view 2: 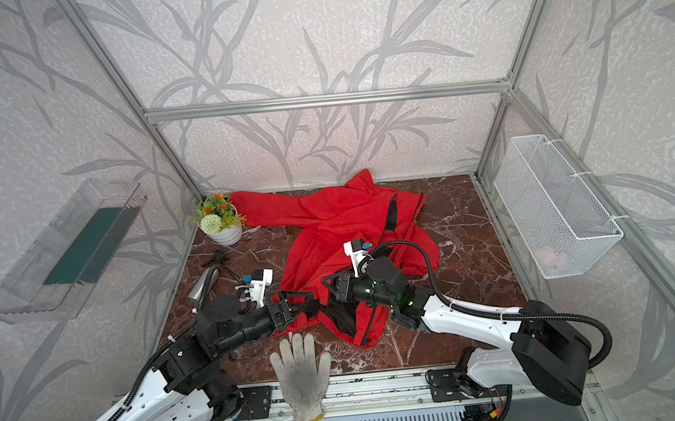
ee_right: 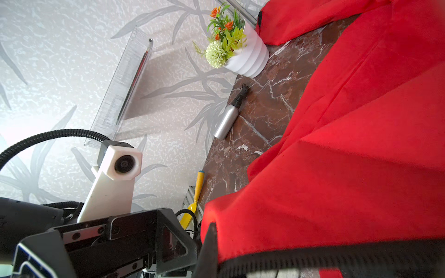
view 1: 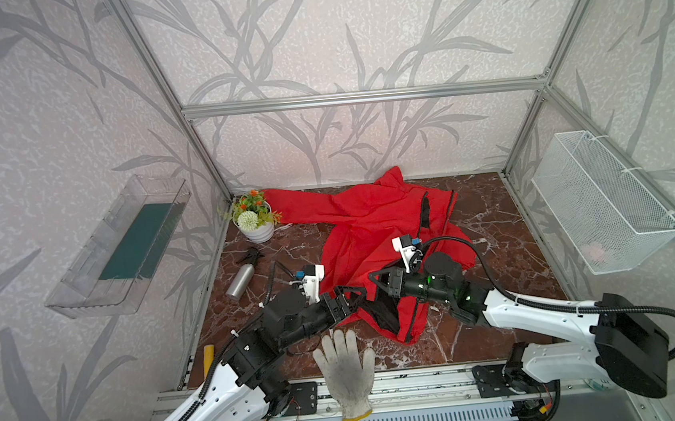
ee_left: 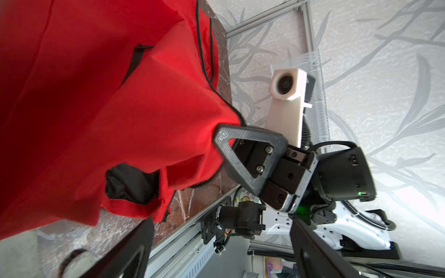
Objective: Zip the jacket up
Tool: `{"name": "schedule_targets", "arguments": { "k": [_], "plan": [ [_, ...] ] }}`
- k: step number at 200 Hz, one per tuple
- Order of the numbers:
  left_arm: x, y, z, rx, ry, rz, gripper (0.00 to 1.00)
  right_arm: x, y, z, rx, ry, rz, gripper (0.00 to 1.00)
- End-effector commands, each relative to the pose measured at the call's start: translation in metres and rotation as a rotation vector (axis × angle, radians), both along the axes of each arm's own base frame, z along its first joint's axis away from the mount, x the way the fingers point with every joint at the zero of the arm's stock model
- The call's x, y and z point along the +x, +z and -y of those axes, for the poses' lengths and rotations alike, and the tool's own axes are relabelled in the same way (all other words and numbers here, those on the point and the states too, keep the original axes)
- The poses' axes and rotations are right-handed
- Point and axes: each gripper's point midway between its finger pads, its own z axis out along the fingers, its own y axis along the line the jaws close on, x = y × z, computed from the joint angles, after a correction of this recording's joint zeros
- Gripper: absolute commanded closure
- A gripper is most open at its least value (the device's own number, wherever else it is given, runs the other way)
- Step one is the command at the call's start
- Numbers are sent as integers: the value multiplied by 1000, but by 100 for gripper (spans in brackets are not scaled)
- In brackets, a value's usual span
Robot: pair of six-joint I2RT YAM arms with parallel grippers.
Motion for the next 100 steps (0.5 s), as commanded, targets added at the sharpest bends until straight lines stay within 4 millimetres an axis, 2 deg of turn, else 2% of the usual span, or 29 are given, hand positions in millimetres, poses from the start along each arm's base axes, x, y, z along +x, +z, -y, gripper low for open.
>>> {"name": "schedule_targets", "arguments": {
  "k": [1, 29, 100],
  "plan": [
    [7, 19, 2, -116, 38, 36, 8, 3, 39, -5, 107, 11, 55, 100],
    [16, 30, 4, -210, 71, 76, 6, 1, 50, -2, 131, 5, 66, 100],
    [18, 23, 12, -226, 55, 45, 3, 2, 73, 4, 182, -8, 86, 100]
  ]
}}
